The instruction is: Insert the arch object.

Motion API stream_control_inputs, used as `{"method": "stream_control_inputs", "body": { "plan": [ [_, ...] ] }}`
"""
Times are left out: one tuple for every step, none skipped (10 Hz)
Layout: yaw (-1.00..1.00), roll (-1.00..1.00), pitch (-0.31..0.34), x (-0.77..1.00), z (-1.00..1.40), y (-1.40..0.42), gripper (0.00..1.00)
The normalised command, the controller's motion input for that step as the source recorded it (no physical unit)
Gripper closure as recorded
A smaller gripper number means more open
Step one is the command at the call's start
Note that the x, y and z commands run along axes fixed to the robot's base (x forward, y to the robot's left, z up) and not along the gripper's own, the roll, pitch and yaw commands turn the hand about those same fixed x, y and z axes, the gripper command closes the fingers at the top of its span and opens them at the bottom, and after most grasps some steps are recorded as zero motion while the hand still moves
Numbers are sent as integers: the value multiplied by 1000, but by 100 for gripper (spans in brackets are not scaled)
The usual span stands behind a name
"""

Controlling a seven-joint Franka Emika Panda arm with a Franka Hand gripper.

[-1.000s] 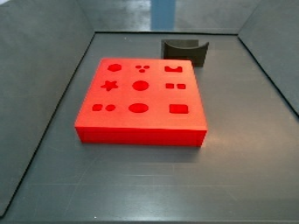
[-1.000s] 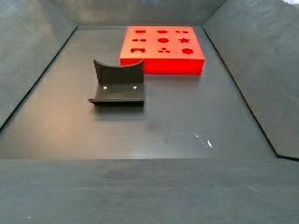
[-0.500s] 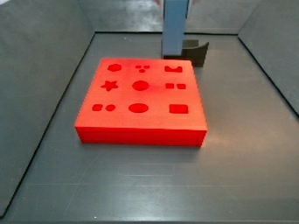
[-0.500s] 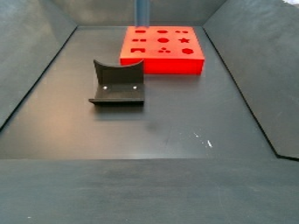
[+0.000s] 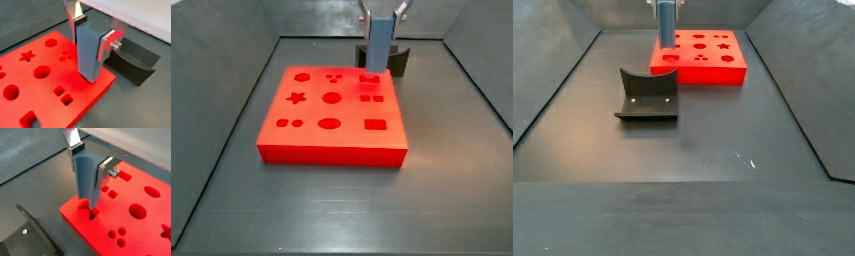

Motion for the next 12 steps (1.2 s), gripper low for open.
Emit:
{"method": "stream_control_inputs", "body": {
  "plan": [
    [0,0,-51,-106,-243,131,100],
    [0,0,-53,-74,-249,100,100],
    [0,0,-21,0,-217,11,100],
    [0,0,-49,0,-209,0,100],
    [0,0,-39,0,-160,0,100],
    [0,0,-23,0,-191,0,100],
    [0,0,-33,0,-194,0,100],
    [0,0,-20,0,-183,0,100],
    [0,0,-10,3,-191,0,100],
    [0,0,-1,34,-217,0,100],
    [0,4,0,166,-220,0,100],
    [0,19,0,189,-260,0,100]
  ]
}}
